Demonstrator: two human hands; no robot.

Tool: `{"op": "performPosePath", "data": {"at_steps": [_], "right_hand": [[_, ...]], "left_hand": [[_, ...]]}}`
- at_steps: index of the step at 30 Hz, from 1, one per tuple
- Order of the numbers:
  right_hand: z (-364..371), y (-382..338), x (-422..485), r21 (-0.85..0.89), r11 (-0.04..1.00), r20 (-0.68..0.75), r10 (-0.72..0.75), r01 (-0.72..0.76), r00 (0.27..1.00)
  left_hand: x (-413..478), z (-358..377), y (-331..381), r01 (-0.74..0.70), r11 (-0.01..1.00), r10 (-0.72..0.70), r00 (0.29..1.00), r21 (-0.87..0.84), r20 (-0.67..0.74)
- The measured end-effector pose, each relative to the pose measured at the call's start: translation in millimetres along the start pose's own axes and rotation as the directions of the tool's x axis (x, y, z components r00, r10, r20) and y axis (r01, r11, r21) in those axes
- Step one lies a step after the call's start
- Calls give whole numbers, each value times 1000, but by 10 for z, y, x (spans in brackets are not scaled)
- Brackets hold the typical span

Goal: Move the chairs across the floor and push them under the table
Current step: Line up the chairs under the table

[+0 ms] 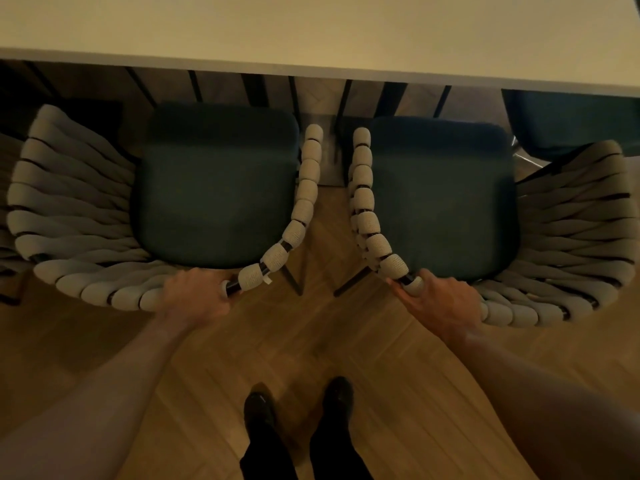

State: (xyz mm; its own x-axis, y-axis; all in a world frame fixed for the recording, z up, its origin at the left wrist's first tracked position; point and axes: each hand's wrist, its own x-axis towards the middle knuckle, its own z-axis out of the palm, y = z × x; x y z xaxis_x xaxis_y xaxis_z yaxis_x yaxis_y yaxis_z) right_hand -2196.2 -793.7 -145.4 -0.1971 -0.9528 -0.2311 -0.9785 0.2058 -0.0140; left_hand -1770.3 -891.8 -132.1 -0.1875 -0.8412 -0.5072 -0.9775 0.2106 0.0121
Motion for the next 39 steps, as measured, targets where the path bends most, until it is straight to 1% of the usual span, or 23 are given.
{"op": "performPosePath", "data": {"at_steps": [4,11,16,18,20,23,24,26,27,28,30,32,34,36,39], "right_hand": [[8,16,4,8,1000,-2,-10,10,1000],[7,27,4,25,999,-32,-29,30,999],[2,24,-8,27,999,-15,-37,37,999],[-24,33,-11,30,999,-9,-40,40,999],[-68,33,-19,58,998,24,-32,30,999],[-70,29,-36,142,989,120,21,-38,993],[-66,10,-70,148,987,119,39,-56,992],[-45,-38,-213,149,986,62,71,-79,996],[-56,-68,-321,163,983,40,83,-89,996],[-85,-98,-437,182,978,51,93,-100,994],[-265,-156,-657,224,964,179,100,-139,979],[-548,-252,-801,277,943,310,92,-183,946],[-829,-366,-879,306,928,375,89,-214,923],[-1064,-481,-932,324,921,418,67,-217,906],[-1277,-731,-1048,334,933,498,-55,-133,865]], "left_hand": [[3,52,-20,18,1000,-19,999,-17,-35],[73,126,-104,-9,1000,8,999,-9,-49],[80,115,-103,-10,1000,10,1000,-5,21],[63,93,-85,13,999,-10,998,-42,65],[21,96,-79,36,993,-27,996,-111,80],[-88,133,-49,71,977,-66,997,-201,32],[-151,130,-23,77,977,-78,997,-198,2],[-317,122,20,72,985,-82,995,-156,-59],[-428,105,34,68,990,-76,995,-125,-63],[-550,68,44,68,992,-72,997,-106,-37],[-815,-71,83,86,989,-79,995,-118,66],[-1094,-266,158,117,980,-88,981,-161,174],[-1359,-473,229,130,977,-85,965,-169,249],[-1628,-651,276,123,974,-64,955,-192,289],[-2042,-732,239,100,958,-19,958,-270,285]]}}
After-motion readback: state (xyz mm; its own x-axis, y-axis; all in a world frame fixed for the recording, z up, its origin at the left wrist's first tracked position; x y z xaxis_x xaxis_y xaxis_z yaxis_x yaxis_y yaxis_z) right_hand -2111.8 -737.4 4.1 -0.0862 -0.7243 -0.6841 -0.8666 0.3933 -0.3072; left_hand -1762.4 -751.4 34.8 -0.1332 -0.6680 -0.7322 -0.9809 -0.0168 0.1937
